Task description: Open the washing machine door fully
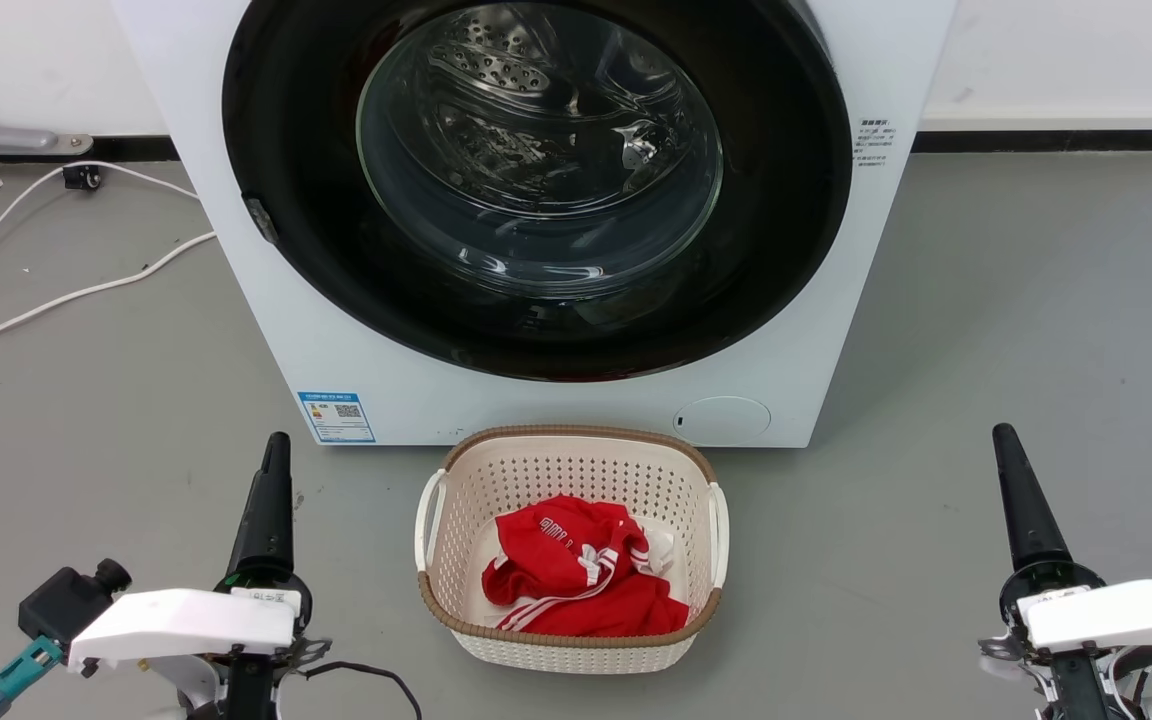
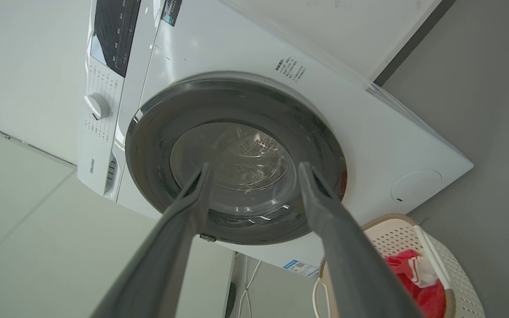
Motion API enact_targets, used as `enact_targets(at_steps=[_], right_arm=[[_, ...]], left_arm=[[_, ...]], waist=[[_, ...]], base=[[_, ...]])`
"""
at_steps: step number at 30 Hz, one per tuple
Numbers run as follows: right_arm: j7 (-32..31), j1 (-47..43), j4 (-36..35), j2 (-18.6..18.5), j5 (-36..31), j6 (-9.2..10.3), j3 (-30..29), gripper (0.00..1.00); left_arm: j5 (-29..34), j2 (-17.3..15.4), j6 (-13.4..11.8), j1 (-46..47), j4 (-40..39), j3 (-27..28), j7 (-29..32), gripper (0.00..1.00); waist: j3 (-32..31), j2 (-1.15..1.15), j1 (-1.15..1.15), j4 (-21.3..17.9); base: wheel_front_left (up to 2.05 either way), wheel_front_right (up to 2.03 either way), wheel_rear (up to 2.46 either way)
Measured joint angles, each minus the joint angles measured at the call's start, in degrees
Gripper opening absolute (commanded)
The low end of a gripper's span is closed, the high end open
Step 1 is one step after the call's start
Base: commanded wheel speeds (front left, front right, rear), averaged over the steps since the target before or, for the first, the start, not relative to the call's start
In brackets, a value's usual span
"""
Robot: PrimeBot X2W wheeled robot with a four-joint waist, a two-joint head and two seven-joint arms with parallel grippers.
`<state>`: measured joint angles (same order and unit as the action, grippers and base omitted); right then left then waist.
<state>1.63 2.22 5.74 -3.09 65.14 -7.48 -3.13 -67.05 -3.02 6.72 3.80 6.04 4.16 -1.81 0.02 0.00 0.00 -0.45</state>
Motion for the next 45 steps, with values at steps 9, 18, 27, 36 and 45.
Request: enact_targets(at_steps=[9,18,27,36,45], right_arm=[[2.0,-0.1,-1.3,0.0,-15.3,0.0,0.9,1.0],[3.4,-0.4,-1.5,0.0,-25.6,0.0,1.0,1.0],[3.7,-0.9,-2.3,0.0,-33.2,-0.01,1.3,1.0],[3.7,-1.4,-3.1,0.0,-39.8,-0.01,1.9,1.0],[3.7,-1.6,-3.8,0.1,-45.6,-0.01,1.8,1.0]], left_arm=[[11.3,0.0,-1.3,-0.5,-2.3,-2.2,-2.0,1.0],[21.9,0.0,-2.2,-1.1,-3.0,-3.8,-3.5,1.0],[30.0,0.0,-3.2,-1.4,-3.1,-4.6,-5.1,1.0],[37.2,-0.1,-4.2,-1.5,-3.3,-5.4,-6.5,1.0],[43.0,-0.4,-4.9,-1.8,-3.2,-6.2,-7.8,1.0]], waist=[[0.0,0.0,0.0,0.0],[-0.1,0.0,0.0,0.2],[-0.1,0.0,0.0,0.3],[-0.2,0.0,0.0,0.2],[-0.2,0.0,0.0,0.2]], base=[[0.0,0.0,0.0],[0.0,0.0,0.0],[0.0,0.0,0.0],[0.0,0.0,0.0],[0.0,0.0,0.0]])
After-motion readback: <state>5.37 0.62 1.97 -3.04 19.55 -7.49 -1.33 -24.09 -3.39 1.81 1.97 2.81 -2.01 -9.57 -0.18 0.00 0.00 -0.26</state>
